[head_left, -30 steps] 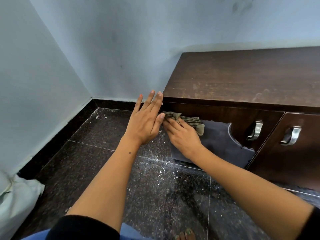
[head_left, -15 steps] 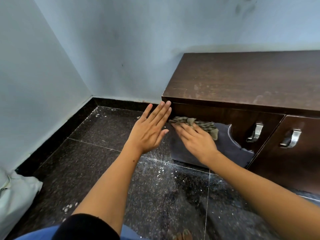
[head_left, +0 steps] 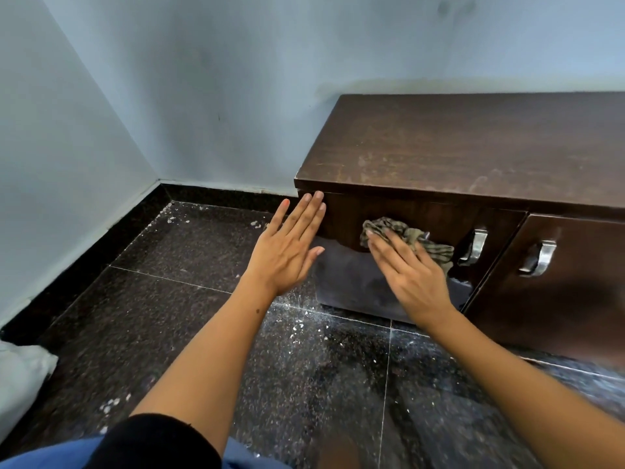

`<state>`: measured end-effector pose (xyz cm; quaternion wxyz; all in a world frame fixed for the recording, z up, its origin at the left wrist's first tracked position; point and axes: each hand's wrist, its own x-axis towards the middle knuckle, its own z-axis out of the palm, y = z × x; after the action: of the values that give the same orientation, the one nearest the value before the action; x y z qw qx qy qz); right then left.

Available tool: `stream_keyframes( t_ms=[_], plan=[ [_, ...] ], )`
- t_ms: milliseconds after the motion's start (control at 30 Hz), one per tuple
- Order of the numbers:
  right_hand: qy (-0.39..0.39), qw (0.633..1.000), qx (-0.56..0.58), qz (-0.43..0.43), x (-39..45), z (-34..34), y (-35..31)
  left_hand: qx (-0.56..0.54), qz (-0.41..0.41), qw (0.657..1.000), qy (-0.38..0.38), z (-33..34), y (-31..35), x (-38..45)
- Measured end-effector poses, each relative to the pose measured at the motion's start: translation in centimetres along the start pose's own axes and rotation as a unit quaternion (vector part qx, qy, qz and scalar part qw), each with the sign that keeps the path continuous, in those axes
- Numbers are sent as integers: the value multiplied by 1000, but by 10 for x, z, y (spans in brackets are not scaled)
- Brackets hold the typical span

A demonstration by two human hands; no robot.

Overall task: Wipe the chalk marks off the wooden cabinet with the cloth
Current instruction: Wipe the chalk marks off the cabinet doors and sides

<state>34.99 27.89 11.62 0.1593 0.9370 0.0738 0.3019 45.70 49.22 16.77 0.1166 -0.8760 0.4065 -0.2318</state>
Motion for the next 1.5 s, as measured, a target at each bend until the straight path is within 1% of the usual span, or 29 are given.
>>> stream_keyframes(
  t_ms=[67,167,233,300,400,467,533,600,633,733,767,800,933,967,1000,1067,1133,1200,1300,1367,1400,1500],
  plan=[
    [-4,1000,6,-3,7,-2,-6,-7,1,1000,-3,1,1,0],
    [-32,998,25,-39,9,-4,-5,-8,5,1000,-7,1,-3,1],
    [-31,998,26,-48,2,-3,2,-8,13,1000,-11,1,-5,1],
    [-20,999,18,-32,-3,-3,4,-13,15,1000,-11,2,-7,1],
    [-9,1000,17,0,9,0,-9,-33,21,999,-1,2,-5,2],
    [-30,999,31,-21,18,4,-23,-32,24,999,-1,2,-7,1],
    [-70,995,33,-61,15,9,-29,-21,23,999,-6,1,-10,2],
    [-104,992,31,-58,3,11,-27,-12,22,1000,-12,2,-12,2],
    [-99,994,26,-40,-4,11,-24,-7,21,1000,-13,3,-12,2],
    [-29,999,16,18,1,10,-20,-5,14,1000,-4,6,-9,2],
    [-18,999,22,20,9,9,-23,-9,14,1000,2,7,-8,2],
    [-23,999,24,3,17,7,-26,-14,14,1000,6,7,-8,2],
    [-92,991,15,-101,26,7,-32,-14,13,1000,3,8,-10,2],
    [-95,989,16,-111,23,8,-30,-11,13,1000,0,8,-10,2],
    [-79,991,26,-109,20,8,-28,-8,12,1000,-2,9,-10,1],
    [-38,995,44,-77,22,7,-25,-6,10,1000,-1,9,-9,1],
    [-26,997,36,-57,32,5,-30,-6,9,1000,1,9,-10,1],
    [-32,995,32,-84,43,6,-40,-4,14,1000,-3,8,-11,1],
    [-86,988,27,-125,43,10,-48,-3,22,1000,-3,6,-14,1],
    [-121,984,5,-131,35,10,-44,-1,24,1000,-5,6,-14,1],
    [-117,986,3,-123,31,11,-41,1,25,1000,-7,6,-14,0],
    [-70,994,11,-84,32,10,-37,-2,21,1000,-6,7,-13,0]
  ],
)
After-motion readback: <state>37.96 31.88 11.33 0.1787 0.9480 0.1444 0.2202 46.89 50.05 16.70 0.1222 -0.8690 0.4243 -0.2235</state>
